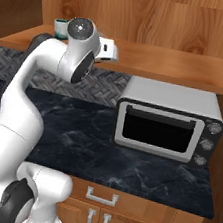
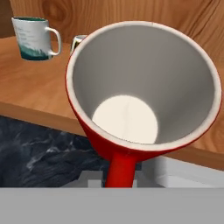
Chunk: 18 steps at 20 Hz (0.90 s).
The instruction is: Pick the mug on the counter and place it in the cabinet with the handle facing the right, like the mugs already inside.
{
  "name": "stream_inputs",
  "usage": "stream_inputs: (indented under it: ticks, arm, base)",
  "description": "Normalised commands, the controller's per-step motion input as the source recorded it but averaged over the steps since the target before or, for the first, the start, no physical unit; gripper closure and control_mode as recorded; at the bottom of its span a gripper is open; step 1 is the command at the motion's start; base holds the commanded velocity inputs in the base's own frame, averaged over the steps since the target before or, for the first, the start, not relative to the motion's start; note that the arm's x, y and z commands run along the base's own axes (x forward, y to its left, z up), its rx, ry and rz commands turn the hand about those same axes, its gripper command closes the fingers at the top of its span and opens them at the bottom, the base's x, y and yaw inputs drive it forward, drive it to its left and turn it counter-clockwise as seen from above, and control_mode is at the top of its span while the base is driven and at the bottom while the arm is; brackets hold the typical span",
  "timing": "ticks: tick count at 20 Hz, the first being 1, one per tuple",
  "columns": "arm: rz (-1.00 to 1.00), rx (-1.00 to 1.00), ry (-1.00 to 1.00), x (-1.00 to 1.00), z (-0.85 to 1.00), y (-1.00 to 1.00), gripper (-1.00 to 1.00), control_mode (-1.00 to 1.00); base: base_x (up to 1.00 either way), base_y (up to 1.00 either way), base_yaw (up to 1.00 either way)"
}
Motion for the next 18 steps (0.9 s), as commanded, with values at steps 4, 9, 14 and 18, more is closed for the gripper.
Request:
stream_inputs:
  ticks: [4,9,14,18]
  arm:
    - [0.02,-0.03,0.0,0.22,-0.16,-0.02,1.0,-1.0]
    - [0.03,0.0,0.01,0.28,-0.22,-0.08,1.0,-1.0]
    - [0.03,-0.01,0.0,0.29,-0.09,-0.11,1.0,-1.0]
    - [0.02,-0.05,0.0,0.18,0.0,-0.06,1.0,-1.0]
  base:
    - [0.0,0.0,0.0]
    - [0.0,0.0,0.0]
    - [0.0,0.0,0.0]
    - [0.0,0.0,0.0]
